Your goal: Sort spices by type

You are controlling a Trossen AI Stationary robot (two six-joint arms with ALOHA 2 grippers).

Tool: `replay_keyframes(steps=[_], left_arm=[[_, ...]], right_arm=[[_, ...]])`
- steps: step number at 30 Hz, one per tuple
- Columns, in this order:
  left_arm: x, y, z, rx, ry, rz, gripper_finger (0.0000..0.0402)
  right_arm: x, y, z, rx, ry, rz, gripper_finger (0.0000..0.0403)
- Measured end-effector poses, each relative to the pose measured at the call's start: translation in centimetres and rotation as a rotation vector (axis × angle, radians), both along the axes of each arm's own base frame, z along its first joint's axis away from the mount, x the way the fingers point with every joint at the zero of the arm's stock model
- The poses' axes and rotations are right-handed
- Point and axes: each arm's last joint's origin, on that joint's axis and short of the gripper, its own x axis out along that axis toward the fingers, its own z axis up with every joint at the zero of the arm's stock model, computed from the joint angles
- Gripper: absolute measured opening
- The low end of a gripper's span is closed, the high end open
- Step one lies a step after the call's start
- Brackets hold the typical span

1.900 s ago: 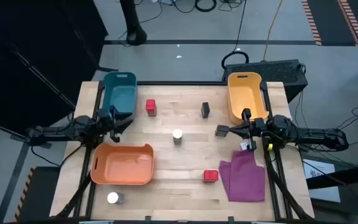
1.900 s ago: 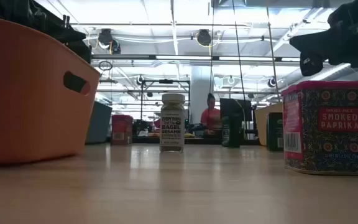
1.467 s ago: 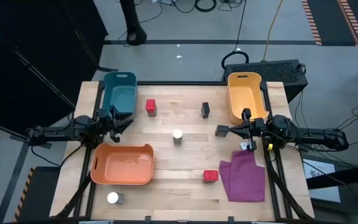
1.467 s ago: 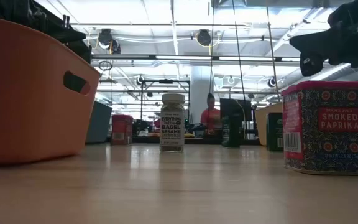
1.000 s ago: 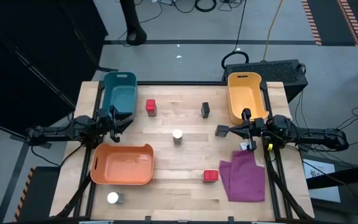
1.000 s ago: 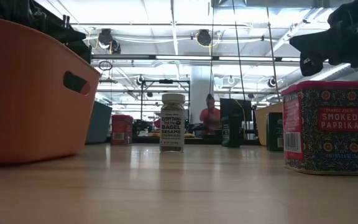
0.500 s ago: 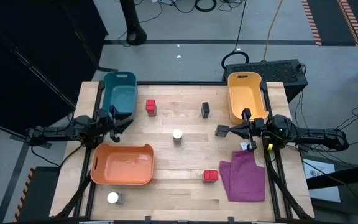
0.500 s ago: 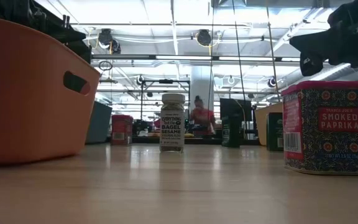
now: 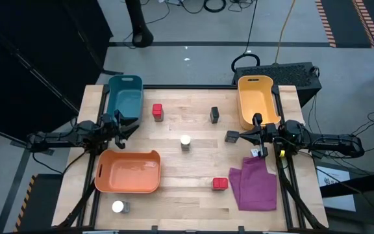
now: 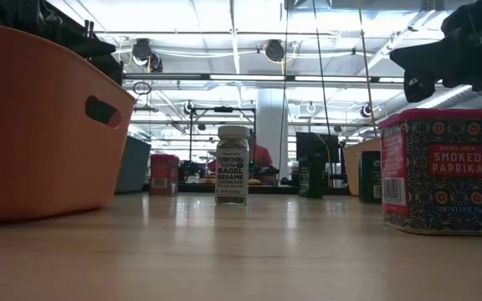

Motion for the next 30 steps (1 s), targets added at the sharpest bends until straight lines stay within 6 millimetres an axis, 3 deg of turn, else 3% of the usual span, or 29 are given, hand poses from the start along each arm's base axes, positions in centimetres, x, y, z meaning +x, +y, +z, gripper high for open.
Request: replay_keyframes(steps=[17, 25, 30], left_arm=[[0.0, 0.0, 0.0, 0.000, 0.001, 0.000, 0.0196], [0.0, 0.0, 0.0, 0.000, 0.000, 0.000, 0.0196], [0.0, 0.0, 0.0, 0.000, 0.000, 0.000, 0.0196]], right_arm=[[0.0, 0.0, 0.0, 0.022, 0.000, 0.004, 0.0000], [-0.2, -0.3, 1.2, 0.561, -0.090, 0.015, 0.0000], [-1.0, -0.4, 4.8, 0.640, -0.300, 0.020, 0.0000]])
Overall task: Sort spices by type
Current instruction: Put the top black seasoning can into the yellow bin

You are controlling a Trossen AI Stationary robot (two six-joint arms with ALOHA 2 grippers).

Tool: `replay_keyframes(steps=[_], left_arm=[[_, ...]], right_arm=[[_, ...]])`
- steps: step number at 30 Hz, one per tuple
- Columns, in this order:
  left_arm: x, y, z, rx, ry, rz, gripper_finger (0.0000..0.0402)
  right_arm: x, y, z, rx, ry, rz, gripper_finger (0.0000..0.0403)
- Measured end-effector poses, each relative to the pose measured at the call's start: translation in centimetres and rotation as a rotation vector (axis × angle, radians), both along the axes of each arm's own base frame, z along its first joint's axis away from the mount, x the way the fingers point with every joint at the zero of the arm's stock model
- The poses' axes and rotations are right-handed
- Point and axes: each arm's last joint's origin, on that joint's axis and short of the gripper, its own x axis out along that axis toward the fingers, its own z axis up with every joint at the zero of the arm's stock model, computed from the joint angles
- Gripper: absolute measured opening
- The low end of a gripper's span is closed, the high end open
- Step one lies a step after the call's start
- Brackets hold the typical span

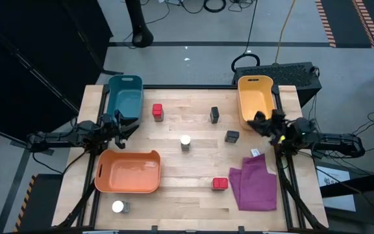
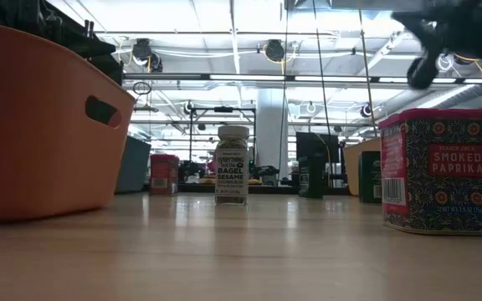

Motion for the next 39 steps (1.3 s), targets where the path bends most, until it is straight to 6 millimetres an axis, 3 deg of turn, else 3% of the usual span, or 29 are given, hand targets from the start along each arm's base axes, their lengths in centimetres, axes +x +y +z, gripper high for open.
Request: replay_keyframes(steps=[5, 7, 10, 13, 20, 25, 31, 36, 39], left_arm=[[0.0, 0.0, 0.0, 0.000, -0.001, 0.000, 0.0196], [0.0, 0.0, 0.1, -0.060, -0.025, -0.020, 0.0196], [-0.1, -0.1, 0.6, -0.293, -0.145, -0.094, 0.0196], [-0.3, -0.2, 1.7, -0.314, -0.195, -0.137, 0.0196], [-1.4, -0.4, 8.1, -0.171, -0.276, -0.177, 0.0196], [0.4, -0.3, 12.5, -0.062, -0.080, -0.119, 0.0196], [4.3, 0.2, 15.6, -0.112, 0.207, -0.006, 0.0196], [6.8, 0.7, 15.4, -0.236, 0.408, 0.028, 0.0196], [7.6, 0.7, 15.1, -0.335, 0.433, 0.008, 0.0196]], right_arm=[[-0.6, -0.2, 5.3, -0.077, -0.025, -0.122, 0.0000], [-0.3, -0.3, 7.4, -0.086, 0.035, -0.156, 0.0000], [0.5, -0.4, 10.3, -0.088, 0.158, -0.160, 0.0000], [1.8, -0.5, 12.6, -0.081, 0.288, -0.152, 0.0000], [4.0, -1.2, 17.9, -0.098, 0.440, -0.181, 0.0000], [4.9, -1.9, 21.2, -0.085, 0.567, -0.205, 0.0000], [7.0, -2.6, 22.6, -0.091, 0.777, -0.175, 0.0000], [9.1, -3.4, 21.9, -0.088, 0.895, -0.120, 0.0000], [10.8, -3.9, 21.0, -0.106, 0.948, -0.064, 0.0000]])
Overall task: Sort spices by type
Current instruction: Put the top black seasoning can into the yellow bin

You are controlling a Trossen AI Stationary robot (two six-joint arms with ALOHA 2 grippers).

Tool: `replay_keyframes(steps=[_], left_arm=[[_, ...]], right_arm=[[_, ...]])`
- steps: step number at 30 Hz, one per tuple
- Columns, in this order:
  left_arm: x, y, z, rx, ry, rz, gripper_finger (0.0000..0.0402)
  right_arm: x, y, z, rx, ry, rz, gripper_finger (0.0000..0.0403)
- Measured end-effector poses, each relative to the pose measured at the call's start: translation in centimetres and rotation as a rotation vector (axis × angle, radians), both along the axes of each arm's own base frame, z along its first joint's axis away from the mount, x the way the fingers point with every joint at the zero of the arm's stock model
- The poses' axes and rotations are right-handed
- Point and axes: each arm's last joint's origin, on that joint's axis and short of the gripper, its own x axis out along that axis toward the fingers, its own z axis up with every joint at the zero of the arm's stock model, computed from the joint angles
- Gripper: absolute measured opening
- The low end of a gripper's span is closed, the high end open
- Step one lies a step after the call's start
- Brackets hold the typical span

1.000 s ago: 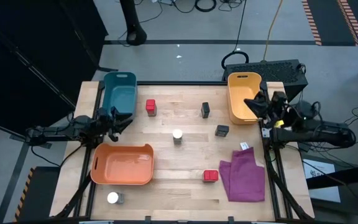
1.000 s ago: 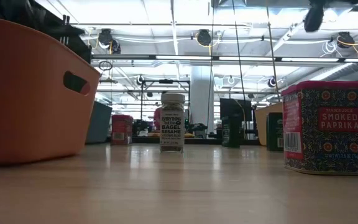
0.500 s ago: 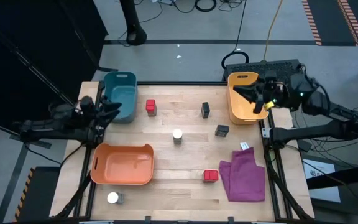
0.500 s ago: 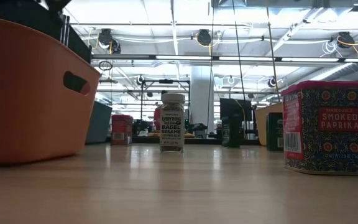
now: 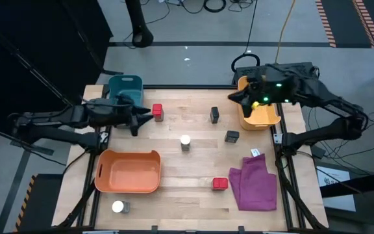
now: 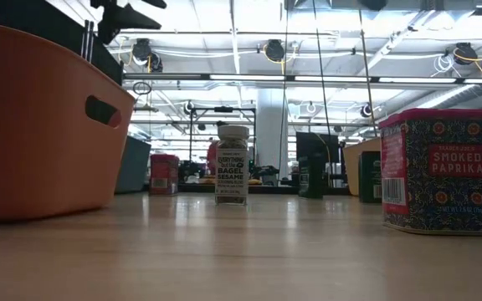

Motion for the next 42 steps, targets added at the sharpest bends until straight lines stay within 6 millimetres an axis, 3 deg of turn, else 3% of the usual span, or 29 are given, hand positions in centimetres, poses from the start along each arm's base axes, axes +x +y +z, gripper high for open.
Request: replay_keyframes(steps=[3, 15, 28, 36, 39, 42], left_arm=[[0.6, -0.1, -0.4, -0.082, 0.009, -0.017, 0.0196], [1.0, 0.1, -0.7, -0.112, 0.011, 0.064, 0.0196], [0.9, 0.2, -1.0, -0.223, -0.004, 0.158, 0.0196], [1.3, 0.4, 0.5, -0.230, -0.165, 0.160, 0.0196], [1.3, 0.8, 0.6, -0.222, -0.183, 0.193, 0.0196], [1.2, 1.4, 0.6, -0.218, -0.187, 0.223, 0.0196]], right_arm=[[1.7, -0.4, -1.0, 0.002, 0.050, 0.035, 0.0000], [6.6, -1.7, -4.7, -0.059, 0.220, 0.101, 0.0000], [10.9, -3.1, -7.5, 0.023, 0.212, 0.032, 0.0000], [10.8, -6.4, -8.9, 0.158, 0.263, -0.158, 0.0001], [10.7, -7.8, -9.4, 0.204, 0.382, -0.211, 0.0013], [11.6, -8.6, -8.5, 0.230, 0.450, -0.222, 0.0033]])
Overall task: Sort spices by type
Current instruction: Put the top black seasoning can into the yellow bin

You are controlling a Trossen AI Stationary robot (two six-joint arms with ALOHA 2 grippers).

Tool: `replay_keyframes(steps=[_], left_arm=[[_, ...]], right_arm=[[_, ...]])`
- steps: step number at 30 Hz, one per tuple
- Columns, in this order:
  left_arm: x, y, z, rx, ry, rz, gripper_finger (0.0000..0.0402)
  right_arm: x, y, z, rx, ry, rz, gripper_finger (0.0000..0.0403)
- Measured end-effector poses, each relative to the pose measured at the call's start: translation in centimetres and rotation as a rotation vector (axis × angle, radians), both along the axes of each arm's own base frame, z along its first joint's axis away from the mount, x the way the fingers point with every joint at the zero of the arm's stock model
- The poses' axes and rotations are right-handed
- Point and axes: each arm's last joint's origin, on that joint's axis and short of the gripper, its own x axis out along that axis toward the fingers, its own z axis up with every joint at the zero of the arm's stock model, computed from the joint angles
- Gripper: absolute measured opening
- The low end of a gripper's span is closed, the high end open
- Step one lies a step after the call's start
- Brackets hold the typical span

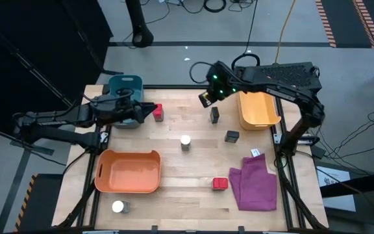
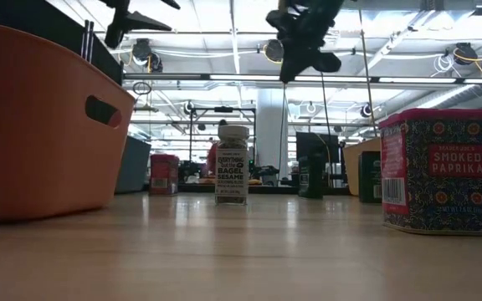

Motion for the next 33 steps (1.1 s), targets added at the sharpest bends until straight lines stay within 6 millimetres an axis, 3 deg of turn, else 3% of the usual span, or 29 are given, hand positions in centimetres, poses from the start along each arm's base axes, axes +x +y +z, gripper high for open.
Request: replay_keyframes(steps=[3, 6, 10, 21, 26, 33], left_arm=[[-0.1, 0.4, 0.0, 0.000, -0.004, 0.024, 0.0196], [-0.2, 0.6, 0.1, 0.000, -0.008, 0.031, 0.0196], [-0.3, 0.6, 0.1, 0.004, -0.001, 0.032, 0.0196], [-0.3, 0.6, 0.0, 0.042, 0.021, 0.023, 0.0196], [-0.3, 0.6, 0.0, 0.043, 0.029, 0.022, 0.0196], [-0.5, 0.6, -0.4, 0.037, 0.073, 0.021, 0.0196]], right_arm=[[1.2, -0.4, 0.6, -0.003, 0.064, 0.026, 0.0053], [1.7, -1.1, 0.0, 0.058, 0.197, -0.079, 0.0073], [1.9, -2.5, -2.4, 0.133, 0.341, -0.235, 0.0107], [3.1, -5.8, -7.6, 0.241, 0.481, -0.196, 0.0241], [3.2, -6.1, -8.9, 0.266, 0.556, -0.179, 0.0255], [3.2, -6.1, -9.0, 0.262, 0.558, -0.164, 0.0248]])
